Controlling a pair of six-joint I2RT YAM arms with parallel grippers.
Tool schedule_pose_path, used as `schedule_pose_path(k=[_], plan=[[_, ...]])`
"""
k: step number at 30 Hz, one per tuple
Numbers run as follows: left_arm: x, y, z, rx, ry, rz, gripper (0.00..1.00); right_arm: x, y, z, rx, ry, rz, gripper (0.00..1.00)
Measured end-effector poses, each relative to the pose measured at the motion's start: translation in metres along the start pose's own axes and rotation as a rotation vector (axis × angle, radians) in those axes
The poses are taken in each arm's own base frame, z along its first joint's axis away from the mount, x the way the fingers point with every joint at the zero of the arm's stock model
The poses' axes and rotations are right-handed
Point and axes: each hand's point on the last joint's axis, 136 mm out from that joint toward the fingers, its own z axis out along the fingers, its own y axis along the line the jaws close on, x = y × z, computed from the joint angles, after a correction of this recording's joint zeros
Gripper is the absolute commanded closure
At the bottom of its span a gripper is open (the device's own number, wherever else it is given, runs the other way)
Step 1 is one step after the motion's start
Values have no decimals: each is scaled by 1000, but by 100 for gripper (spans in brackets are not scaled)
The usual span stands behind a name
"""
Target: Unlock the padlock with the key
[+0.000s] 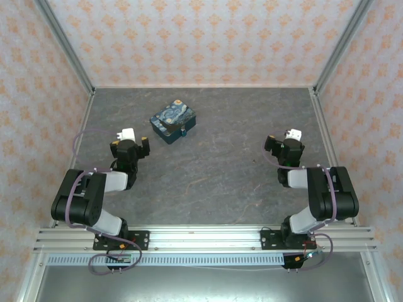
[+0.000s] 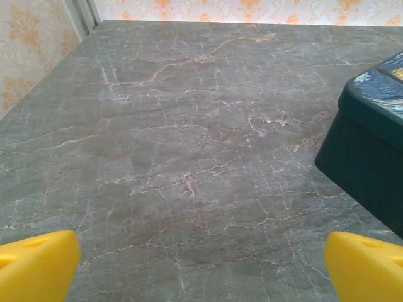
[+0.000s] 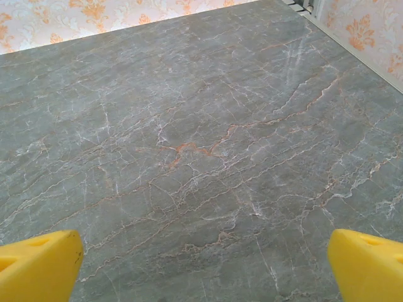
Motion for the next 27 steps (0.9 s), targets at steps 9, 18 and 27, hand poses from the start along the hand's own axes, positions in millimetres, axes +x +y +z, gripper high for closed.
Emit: schedule_pose_path(k=[9, 18, 27], plan=[[0, -1, 0, 8, 0, 4, 0, 0, 0, 0, 0, 0, 0, 1], [0, -3, 0, 17, 1, 4, 0, 0, 0, 0, 0, 0, 0, 1], [0, -3, -1, 20, 3, 4, 0, 1, -1, -1, 4, 10, -1, 1]])
